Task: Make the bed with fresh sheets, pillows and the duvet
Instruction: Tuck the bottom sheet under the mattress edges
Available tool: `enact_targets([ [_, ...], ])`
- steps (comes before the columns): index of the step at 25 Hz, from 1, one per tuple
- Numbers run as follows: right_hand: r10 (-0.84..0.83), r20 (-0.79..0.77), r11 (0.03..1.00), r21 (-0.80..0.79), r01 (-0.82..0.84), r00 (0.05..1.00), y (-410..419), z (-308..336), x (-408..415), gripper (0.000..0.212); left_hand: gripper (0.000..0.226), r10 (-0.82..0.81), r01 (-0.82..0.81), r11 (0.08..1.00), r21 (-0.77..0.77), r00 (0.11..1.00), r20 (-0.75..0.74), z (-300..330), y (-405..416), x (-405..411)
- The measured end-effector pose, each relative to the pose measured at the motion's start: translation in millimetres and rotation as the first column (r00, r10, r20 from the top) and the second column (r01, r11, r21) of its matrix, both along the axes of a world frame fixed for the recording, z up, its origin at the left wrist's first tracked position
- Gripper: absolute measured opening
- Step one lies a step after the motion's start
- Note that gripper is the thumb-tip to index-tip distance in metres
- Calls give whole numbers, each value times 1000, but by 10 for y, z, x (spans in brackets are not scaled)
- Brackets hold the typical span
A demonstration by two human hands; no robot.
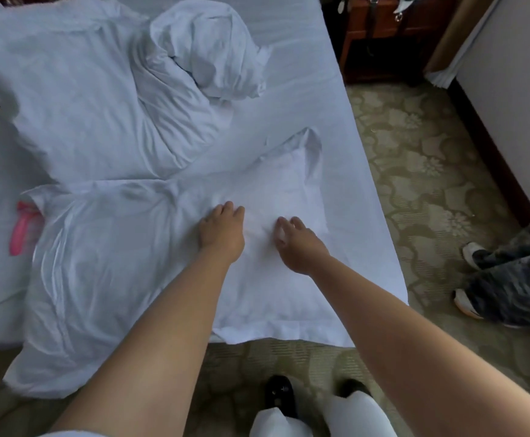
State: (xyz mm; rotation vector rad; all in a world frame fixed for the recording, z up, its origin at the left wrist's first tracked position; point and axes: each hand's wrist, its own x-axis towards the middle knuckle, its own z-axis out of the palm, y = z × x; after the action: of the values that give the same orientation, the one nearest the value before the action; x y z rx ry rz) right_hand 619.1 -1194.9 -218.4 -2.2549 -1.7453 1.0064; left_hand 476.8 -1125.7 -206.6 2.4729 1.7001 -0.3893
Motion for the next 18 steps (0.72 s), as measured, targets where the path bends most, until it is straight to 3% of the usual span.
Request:
enact_targets([
  [4,116,49,992,39,-118,992,171,88,-151,39,41,25,-23,999,-36,999,39,153,17,-161],
  [8,242,98,969,20,-245,965,329,204,-305,44,43,254,-258,957,-134,966,-42,288,-83,-643],
  [13,410,85,909,50,-415,908,629,325,-915,50,38,394,-403,874,-272,915,-89,297,-115,-1308],
  [18,489,168,867,10,-498,856,741,231,-1663,54,52,507,-497,835,-238,862,-22,174,-56,-1989],
])
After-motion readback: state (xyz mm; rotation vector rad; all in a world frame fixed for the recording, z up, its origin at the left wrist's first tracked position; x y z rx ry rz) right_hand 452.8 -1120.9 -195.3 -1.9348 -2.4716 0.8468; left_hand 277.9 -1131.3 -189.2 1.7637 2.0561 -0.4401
